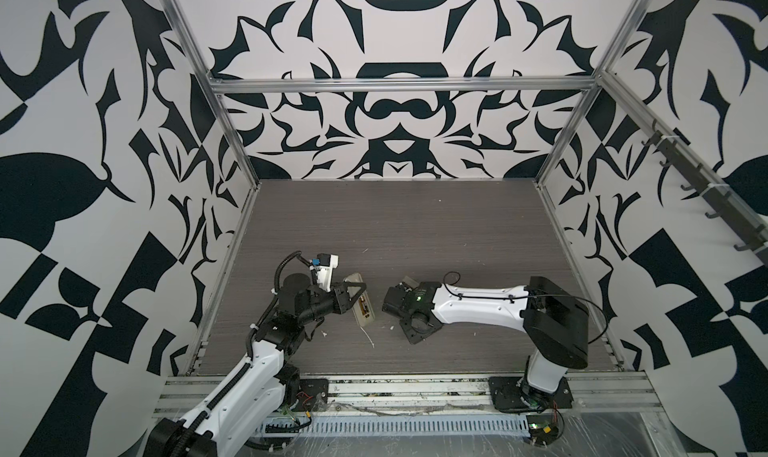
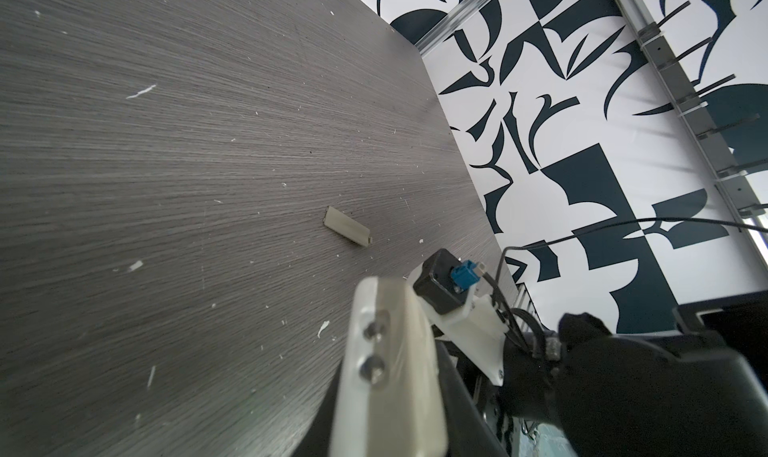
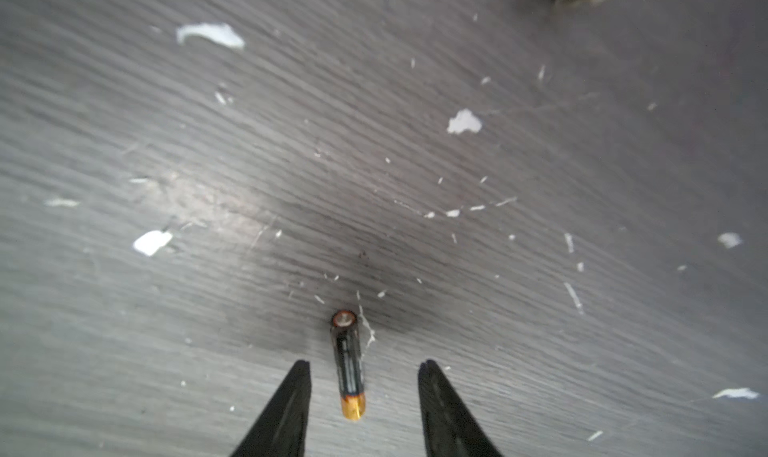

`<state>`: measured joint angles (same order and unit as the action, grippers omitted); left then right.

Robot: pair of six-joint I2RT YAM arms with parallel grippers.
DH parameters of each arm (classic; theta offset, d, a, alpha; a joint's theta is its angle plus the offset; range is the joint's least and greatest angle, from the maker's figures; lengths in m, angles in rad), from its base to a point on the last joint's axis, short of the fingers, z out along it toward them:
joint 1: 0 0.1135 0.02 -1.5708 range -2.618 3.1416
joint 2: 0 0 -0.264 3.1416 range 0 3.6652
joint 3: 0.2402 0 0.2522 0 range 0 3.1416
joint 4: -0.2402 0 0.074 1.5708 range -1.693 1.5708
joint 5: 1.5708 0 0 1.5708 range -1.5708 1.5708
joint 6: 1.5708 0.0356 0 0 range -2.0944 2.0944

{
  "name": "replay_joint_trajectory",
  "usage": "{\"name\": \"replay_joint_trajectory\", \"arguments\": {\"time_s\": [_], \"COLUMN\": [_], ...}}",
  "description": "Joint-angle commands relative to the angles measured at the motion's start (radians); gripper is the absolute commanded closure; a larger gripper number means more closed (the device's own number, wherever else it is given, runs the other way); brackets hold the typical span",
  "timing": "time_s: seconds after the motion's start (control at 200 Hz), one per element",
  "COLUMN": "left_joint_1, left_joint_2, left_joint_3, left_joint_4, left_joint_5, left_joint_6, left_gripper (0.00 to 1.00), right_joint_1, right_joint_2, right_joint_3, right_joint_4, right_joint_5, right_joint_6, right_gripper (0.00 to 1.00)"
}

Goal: Load the batteries into the remote control

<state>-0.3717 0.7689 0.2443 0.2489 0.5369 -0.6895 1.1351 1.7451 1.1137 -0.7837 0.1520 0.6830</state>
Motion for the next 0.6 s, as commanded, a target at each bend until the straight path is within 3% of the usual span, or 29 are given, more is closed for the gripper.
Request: {"name": "replay_joint_trajectory", "arguments": {"time_s": [0.0,0.25,0.595], "left_joint_1": [-0.003,-0.002,-0.002], "left_joint_2": [-0.009,-0.018,-0.017], "left_joint_3": [0.011,0.012,0.008], "left_joint_4": [0.008,-0.004,-0.007], "left_joint_5": [-0.005,-0.002,-0.005], "left_joint_6": [0.002,0.004,0.005], "left_gripper": [1.0,1.0,1.0], "right_joint_1": [0.01,0.018,0.064], "right_joint_2": [-0.053,-0.109,-0.188], "right_joint_3": [0.028,-0.011,-0.086], "right_joint_4": [-0.024,-0.004,0.003], "right_joint_5": [0.032,0.031,0.075], "right_joint_6": [0.025,0.081,0.204], "right_gripper": [0.44,0.35,0.36]}}
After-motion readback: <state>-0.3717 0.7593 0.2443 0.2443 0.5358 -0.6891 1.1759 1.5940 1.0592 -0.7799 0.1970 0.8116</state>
